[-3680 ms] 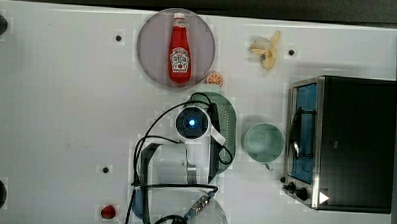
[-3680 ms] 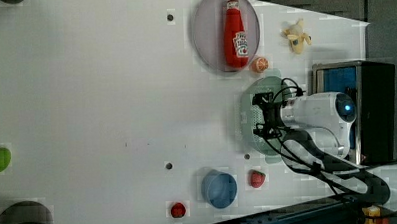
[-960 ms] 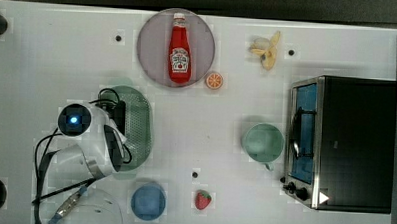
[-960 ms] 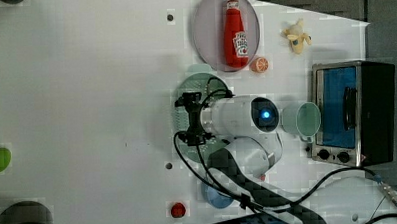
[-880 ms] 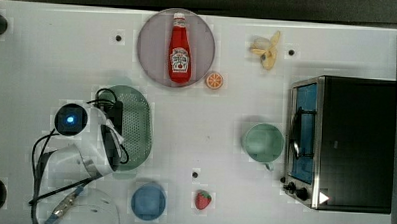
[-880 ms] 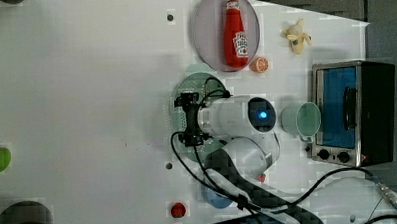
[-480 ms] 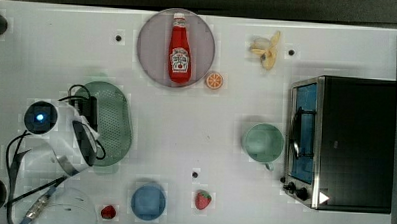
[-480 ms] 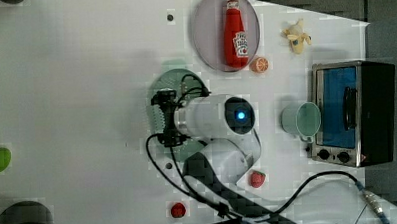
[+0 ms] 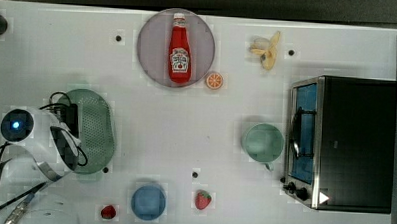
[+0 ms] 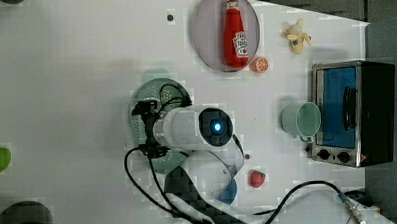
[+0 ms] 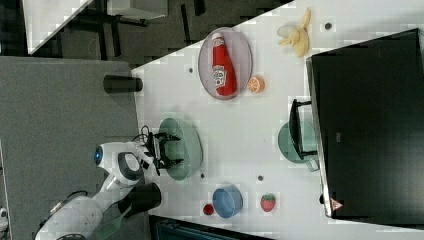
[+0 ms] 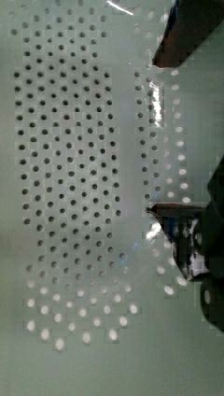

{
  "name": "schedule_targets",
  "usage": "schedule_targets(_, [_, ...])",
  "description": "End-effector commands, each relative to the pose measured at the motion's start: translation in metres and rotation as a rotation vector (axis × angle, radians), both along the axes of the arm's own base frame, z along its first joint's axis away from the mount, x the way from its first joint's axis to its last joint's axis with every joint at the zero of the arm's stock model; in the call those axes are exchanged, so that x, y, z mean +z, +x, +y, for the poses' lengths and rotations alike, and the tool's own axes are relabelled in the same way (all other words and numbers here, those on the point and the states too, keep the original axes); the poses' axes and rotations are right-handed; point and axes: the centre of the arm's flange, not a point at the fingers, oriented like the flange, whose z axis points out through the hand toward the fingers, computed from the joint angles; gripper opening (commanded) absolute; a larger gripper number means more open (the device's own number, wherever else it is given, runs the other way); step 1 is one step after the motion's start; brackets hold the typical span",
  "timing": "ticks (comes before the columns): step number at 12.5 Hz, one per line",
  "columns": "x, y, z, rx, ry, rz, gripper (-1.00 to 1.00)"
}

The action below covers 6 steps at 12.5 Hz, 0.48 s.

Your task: Drag strainer right to left.

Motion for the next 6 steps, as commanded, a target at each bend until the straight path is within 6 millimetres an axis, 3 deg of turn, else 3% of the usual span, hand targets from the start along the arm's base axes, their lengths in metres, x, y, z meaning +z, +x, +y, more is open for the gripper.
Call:
schedule_targets(1, [0.004,0.007,0.005,-0.079,0.007,-0.003,1.0])
schedule_targets(6, [0.007,0.006,0.016,-0.103,0.014,-0.007,1.0])
